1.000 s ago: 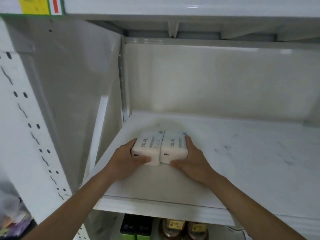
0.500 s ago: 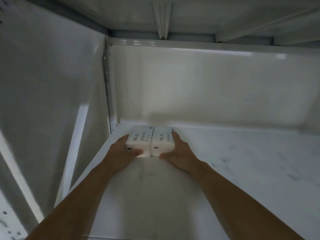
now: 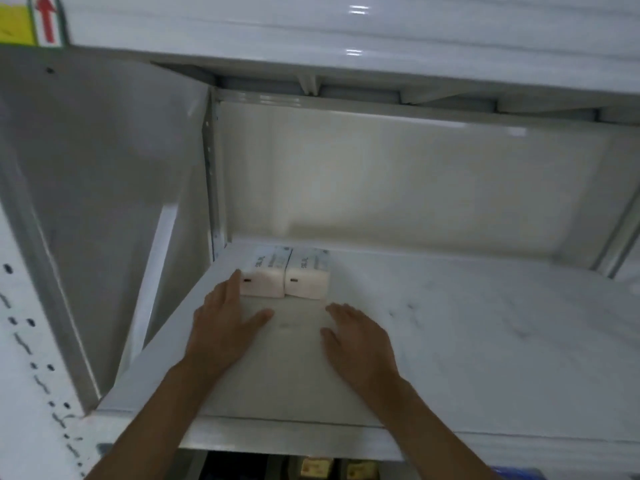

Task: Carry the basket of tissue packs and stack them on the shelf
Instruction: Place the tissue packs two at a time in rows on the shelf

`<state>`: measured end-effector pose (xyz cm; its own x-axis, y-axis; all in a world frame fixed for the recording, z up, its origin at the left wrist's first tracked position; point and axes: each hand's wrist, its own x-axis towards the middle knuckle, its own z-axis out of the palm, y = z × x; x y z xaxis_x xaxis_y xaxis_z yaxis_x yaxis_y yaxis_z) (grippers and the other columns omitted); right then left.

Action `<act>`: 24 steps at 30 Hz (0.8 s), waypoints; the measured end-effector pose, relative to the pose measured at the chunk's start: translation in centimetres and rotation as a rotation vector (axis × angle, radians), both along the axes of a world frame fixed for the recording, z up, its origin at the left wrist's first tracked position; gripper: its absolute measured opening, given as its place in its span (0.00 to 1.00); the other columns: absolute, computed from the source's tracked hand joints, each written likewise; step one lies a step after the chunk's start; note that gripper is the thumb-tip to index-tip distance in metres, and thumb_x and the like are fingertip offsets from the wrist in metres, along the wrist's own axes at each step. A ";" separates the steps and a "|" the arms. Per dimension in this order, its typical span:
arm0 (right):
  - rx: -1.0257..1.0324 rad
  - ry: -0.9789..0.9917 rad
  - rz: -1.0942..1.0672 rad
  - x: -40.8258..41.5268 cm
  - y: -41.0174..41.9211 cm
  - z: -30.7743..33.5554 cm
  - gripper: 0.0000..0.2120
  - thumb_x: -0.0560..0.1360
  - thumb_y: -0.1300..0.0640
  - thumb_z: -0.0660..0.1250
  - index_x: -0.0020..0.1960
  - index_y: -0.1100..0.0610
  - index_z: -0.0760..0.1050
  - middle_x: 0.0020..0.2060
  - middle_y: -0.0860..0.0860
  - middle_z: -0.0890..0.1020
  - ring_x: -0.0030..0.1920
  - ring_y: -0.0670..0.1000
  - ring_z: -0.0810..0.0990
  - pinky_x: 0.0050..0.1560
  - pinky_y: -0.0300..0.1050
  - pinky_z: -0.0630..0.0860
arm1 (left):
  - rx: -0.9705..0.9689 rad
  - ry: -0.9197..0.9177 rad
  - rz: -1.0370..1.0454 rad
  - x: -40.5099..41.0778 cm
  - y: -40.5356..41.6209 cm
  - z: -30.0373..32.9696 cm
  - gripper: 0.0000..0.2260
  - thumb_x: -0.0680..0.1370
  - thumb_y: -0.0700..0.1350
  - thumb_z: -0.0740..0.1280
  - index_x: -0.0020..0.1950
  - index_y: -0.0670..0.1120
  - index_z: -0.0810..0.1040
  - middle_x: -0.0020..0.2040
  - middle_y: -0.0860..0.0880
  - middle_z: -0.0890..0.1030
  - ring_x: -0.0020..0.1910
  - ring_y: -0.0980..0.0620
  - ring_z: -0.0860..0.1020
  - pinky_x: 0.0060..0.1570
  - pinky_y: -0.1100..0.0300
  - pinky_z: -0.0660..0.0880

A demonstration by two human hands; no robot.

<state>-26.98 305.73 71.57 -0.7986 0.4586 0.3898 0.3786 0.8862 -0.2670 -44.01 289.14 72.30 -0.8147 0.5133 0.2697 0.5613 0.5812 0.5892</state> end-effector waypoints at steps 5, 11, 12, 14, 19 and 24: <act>0.201 0.221 0.020 8.4 -2.4 -2.1 0.21 0.80 0.44 0.60 0.62 0.55 0.83 0.60 0.50 0.86 0.62 0.53 0.84 0.63 0.48 0.79 | -0.010 0.156 -0.086 8.0 -4.1 -1.4 0.33 0.78 0.68 0.59 0.78 0.50 0.65 0.72 0.48 0.74 0.69 0.45 0.73 0.71 0.48 0.69; 0.344 0.405 0.174 18.8 -5.4 -8.5 0.13 0.78 0.55 0.72 0.59 0.61 0.85 0.67 0.54 0.81 0.70 0.57 0.78 0.73 0.59 0.70 | 0.295 0.401 -0.530 18.3 -6.1 -7.5 0.20 0.79 0.48 0.67 0.68 0.40 0.80 0.67 0.42 0.78 0.68 0.45 0.75 0.73 0.56 0.69; 0.336 0.384 0.165 20.4 -5.8 -10.0 0.13 0.78 0.54 0.72 0.58 0.61 0.85 0.66 0.54 0.82 0.69 0.57 0.79 0.72 0.60 0.71 | 0.305 0.440 -0.591 19.8 -6.2 -9.2 0.19 0.78 0.46 0.69 0.66 0.38 0.81 0.66 0.41 0.80 0.67 0.45 0.76 0.72 0.54 0.71; 0.282 0.299 0.115 23.4 -6.6 -13.1 0.15 0.77 0.51 0.73 0.58 0.60 0.85 0.65 0.54 0.83 0.67 0.57 0.80 0.70 0.59 0.73 | 0.254 0.413 -0.703 22.5 -6.4 -12.5 0.19 0.76 0.45 0.71 0.65 0.38 0.82 0.65 0.41 0.81 0.66 0.45 0.78 0.69 0.53 0.74; 0.002 -0.030 -0.037 30.9 -7.9 -21.2 0.22 0.76 0.43 0.74 0.59 0.59 0.84 0.64 0.54 0.83 0.65 0.59 0.81 0.67 0.58 0.76 | -0.132 0.147 -0.853 27.2 -6.7 -20.8 0.24 0.81 0.58 0.63 0.71 0.45 0.77 0.69 0.46 0.79 0.70 0.49 0.73 0.72 0.59 0.64; -0.244 -0.289 -0.123 38.3 -8.1 -27.2 0.30 0.78 0.33 0.61 0.59 0.57 0.85 0.62 0.53 0.85 0.62 0.58 0.82 0.62 0.56 0.80 | -0.653 -0.164 -0.844 31.5 -6.0 -27.8 0.33 0.80 0.65 0.57 0.80 0.47 0.65 0.78 0.46 0.69 0.78 0.45 0.67 0.75 0.49 0.64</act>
<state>11.32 297.64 44.38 -0.7926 0.6092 0.0254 0.5684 0.7533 -0.3308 -12.49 283.17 44.46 -0.1320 0.9312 -0.3398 0.8702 0.2730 0.4101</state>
